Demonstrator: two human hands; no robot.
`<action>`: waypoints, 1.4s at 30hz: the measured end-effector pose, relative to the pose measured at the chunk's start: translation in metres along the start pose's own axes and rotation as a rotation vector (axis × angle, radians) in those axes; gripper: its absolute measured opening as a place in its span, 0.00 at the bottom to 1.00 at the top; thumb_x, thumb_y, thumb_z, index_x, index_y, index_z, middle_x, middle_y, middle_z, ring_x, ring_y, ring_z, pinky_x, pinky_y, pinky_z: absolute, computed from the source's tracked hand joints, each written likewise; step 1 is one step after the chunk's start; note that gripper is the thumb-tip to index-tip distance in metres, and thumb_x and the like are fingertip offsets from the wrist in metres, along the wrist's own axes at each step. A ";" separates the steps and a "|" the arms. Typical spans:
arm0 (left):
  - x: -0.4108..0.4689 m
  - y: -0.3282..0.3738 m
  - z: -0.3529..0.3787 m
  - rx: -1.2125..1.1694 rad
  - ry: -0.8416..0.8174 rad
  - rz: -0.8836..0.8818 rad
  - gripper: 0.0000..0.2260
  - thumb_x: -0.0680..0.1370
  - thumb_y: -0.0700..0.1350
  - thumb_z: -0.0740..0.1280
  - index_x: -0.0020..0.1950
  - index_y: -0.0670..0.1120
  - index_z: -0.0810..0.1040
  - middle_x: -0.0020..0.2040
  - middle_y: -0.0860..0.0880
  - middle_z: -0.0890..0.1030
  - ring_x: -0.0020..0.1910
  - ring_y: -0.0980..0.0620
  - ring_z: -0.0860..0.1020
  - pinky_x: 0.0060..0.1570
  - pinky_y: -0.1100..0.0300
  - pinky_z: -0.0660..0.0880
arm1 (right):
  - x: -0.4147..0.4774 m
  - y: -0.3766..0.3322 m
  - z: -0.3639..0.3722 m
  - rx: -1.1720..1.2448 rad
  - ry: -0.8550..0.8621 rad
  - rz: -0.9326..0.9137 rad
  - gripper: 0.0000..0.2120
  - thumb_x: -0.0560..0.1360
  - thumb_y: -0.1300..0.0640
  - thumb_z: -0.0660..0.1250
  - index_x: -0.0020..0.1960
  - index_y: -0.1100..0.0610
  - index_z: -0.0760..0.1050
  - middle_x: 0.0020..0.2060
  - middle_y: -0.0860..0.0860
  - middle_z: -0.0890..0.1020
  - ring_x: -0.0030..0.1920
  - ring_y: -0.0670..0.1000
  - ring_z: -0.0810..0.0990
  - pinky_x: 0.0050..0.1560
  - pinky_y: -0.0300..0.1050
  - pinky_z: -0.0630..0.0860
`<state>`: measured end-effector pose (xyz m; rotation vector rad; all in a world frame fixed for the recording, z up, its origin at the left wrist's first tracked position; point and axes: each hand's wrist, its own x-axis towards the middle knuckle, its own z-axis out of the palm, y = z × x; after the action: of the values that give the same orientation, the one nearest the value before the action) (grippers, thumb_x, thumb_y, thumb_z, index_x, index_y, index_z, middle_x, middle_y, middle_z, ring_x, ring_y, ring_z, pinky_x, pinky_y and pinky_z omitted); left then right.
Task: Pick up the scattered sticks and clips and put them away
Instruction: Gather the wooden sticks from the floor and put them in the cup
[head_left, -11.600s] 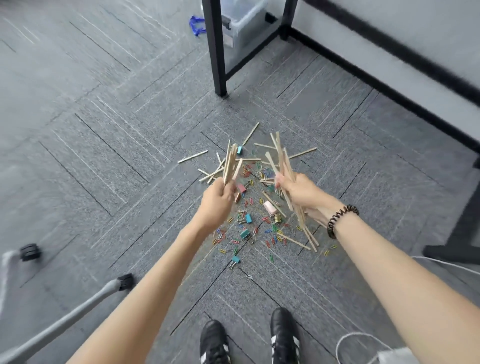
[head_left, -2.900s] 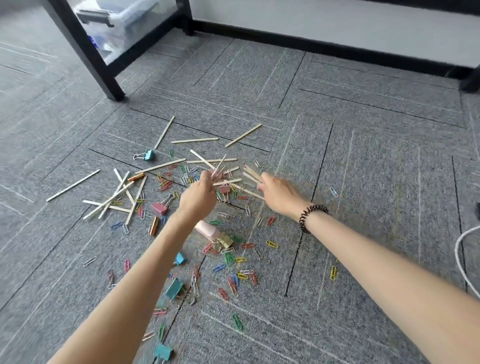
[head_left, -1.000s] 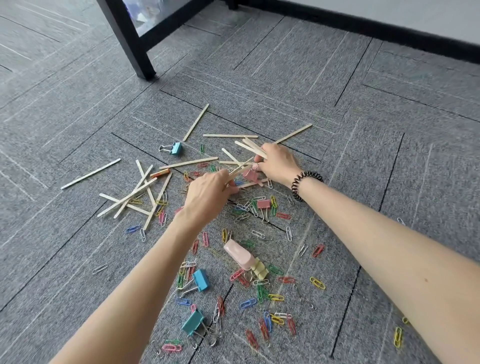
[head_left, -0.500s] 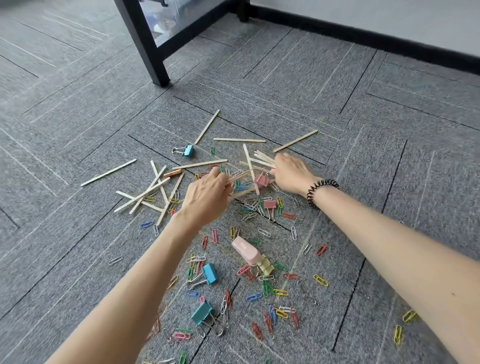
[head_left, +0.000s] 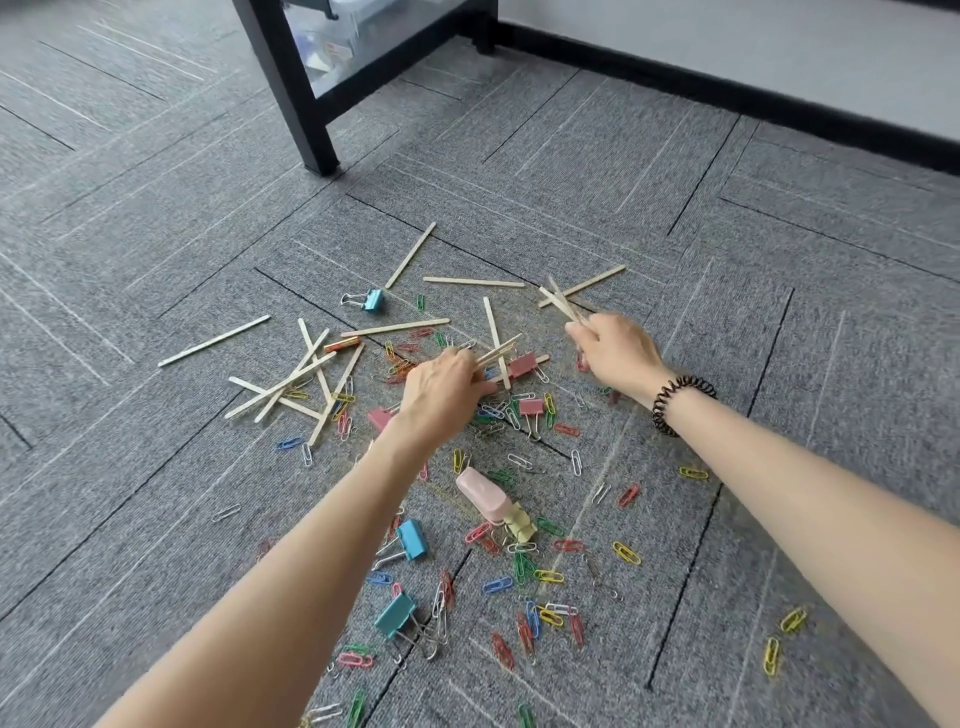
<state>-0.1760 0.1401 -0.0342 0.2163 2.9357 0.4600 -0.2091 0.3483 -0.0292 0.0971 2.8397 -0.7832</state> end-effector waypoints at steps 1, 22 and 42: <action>0.000 0.000 0.000 0.032 -0.016 0.023 0.10 0.79 0.52 0.61 0.50 0.45 0.71 0.45 0.51 0.70 0.39 0.57 0.67 0.31 0.66 0.62 | 0.000 0.002 0.001 0.025 -0.010 0.002 0.17 0.81 0.45 0.54 0.45 0.57 0.72 0.36 0.53 0.79 0.29 0.48 0.71 0.28 0.40 0.67; 0.020 -0.032 -0.031 -0.069 -0.038 -0.140 0.07 0.82 0.42 0.53 0.50 0.44 0.69 0.39 0.50 0.72 0.32 0.54 0.67 0.31 0.62 0.67 | 0.020 -0.019 0.013 0.052 0.069 -0.018 0.13 0.82 0.52 0.53 0.49 0.57 0.72 0.30 0.48 0.70 0.26 0.46 0.65 0.25 0.39 0.59; 0.087 0.004 -0.010 -0.067 0.379 0.026 0.19 0.77 0.45 0.69 0.64 0.44 0.67 0.41 0.50 0.79 0.33 0.50 0.76 0.30 0.58 0.72 | 0.075 -0.003 -0.002 -0.250 0.119 -0.107 0.07 0.78 0.54 0.64 0.48 0.59 0.73 0.31 0.47 0.70 0.28 0.43 0.66 0.27 0.36 0.61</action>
<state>-0.2620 0.1559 -0.0354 0.1757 3.2803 0.6692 -0.2833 0.3476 -0.0416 -0.0463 3.0504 -0.4479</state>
